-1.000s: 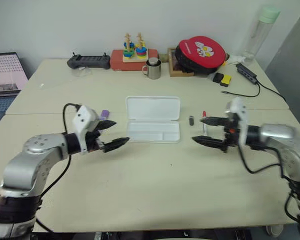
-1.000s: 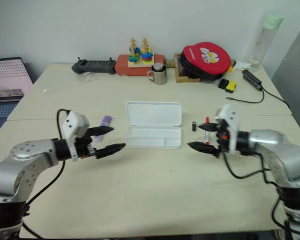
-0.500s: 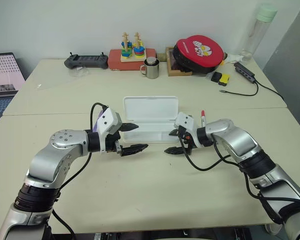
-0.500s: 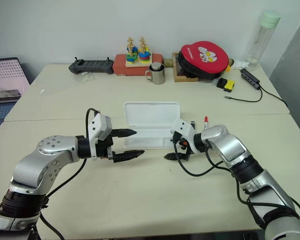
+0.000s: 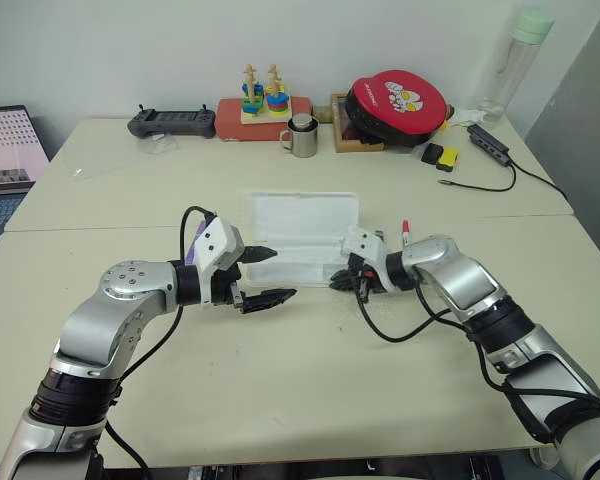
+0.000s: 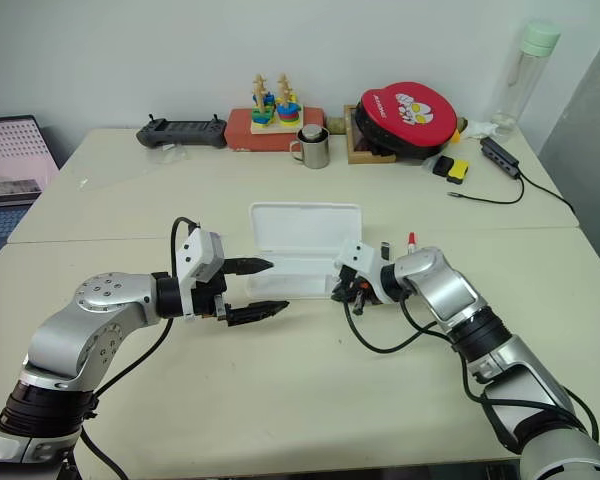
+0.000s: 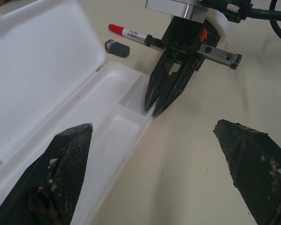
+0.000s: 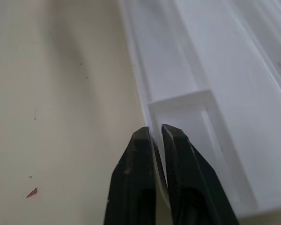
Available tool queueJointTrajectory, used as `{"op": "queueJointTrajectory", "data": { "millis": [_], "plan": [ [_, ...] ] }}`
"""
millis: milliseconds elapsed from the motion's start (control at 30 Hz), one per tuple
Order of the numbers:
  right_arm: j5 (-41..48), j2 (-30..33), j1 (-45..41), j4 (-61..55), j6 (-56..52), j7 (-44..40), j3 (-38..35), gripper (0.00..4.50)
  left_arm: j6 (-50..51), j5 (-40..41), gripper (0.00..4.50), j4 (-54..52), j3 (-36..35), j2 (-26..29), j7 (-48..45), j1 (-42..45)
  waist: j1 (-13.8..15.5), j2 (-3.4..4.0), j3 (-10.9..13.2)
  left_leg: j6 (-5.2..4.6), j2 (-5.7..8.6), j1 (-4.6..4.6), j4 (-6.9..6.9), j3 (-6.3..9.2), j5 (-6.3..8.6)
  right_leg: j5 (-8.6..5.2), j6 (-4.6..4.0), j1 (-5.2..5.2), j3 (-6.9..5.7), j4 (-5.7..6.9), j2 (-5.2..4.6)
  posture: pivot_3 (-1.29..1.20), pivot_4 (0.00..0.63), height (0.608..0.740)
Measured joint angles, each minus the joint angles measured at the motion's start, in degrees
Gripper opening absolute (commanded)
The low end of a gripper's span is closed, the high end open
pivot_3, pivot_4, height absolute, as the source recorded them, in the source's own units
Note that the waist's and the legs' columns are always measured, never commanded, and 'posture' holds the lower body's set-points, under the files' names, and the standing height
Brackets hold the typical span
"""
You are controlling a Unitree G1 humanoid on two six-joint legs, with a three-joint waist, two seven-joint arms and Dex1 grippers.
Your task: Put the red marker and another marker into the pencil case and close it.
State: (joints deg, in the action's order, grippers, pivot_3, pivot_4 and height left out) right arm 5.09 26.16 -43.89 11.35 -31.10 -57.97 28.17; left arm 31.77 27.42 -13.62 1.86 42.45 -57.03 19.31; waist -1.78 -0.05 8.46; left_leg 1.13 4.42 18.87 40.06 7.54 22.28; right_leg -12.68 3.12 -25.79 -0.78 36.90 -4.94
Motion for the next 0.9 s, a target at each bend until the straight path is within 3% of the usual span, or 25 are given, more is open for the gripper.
{"op": "queueJointTrajectory", "data": {
  "millis": [133, 467, 700, 900],
  "plan": [
    [-1.8, 0.5, 0.2, -1.5, 2.3, -1.3, 0.2, 0.03, 0.2, 0.0, 4.50, 0.0, -0.1, 0.4, -0.3, 0.0, 0.0, 0.00, 0.0, 0.00, -0.01, 0.01, 0.00, 0.00, 0.00, 0.00, 0.00, -0.02, 0.00, 0.00, 0.00, 0.00, 0.150, 0.740],
    [-1.6, 4.8, 6.7, -19.4, 2.4, -7.9, 2.4, 0.03, 2.8, 2.0, 4.50, -5.8, -2.3, 5.1, -3.4, -4.0, 0.0, 0.00, 0.0, 0.00, -0.01, 0.05, -0.03, 0.03, 0.00, 0.00, 0.00, -0.04, 0.01, -0.01, 0.01, 0.00, 0.150, 0.740],
    [-1.9, 4.2, 9.0, -21.2, -0.6, -6.8, 4.4, 0.03, 2.9, 2.0, 4.50, -8.0, -2.3, 6.9, -5.1, -6.1, 0.1, -0.01, 0.0, 0.00, -0.01, 0.04, 0.02, 0.01, 0.00, 0.00, 0.00, -0.01, 0.04, 0.00, 0.01, 0.00, 0.150, 0.740],
    [-1.6, 3.9, 9.3, -21.6, -1.2, -5.5, 4.3, 1.26, 2.9, 2.0, 4.50, -8.0, -2.3, 6.9, -5.3, -4.8, 0.1, -0.01, 0.0, 0.00, -0.01, 0.05, 0.02, 0.01, 0.00, 0.00, 0.00, -0.02, 0.01, 0.00, 0.01, 0.00, 0.150, 0.740]
  ]
}}
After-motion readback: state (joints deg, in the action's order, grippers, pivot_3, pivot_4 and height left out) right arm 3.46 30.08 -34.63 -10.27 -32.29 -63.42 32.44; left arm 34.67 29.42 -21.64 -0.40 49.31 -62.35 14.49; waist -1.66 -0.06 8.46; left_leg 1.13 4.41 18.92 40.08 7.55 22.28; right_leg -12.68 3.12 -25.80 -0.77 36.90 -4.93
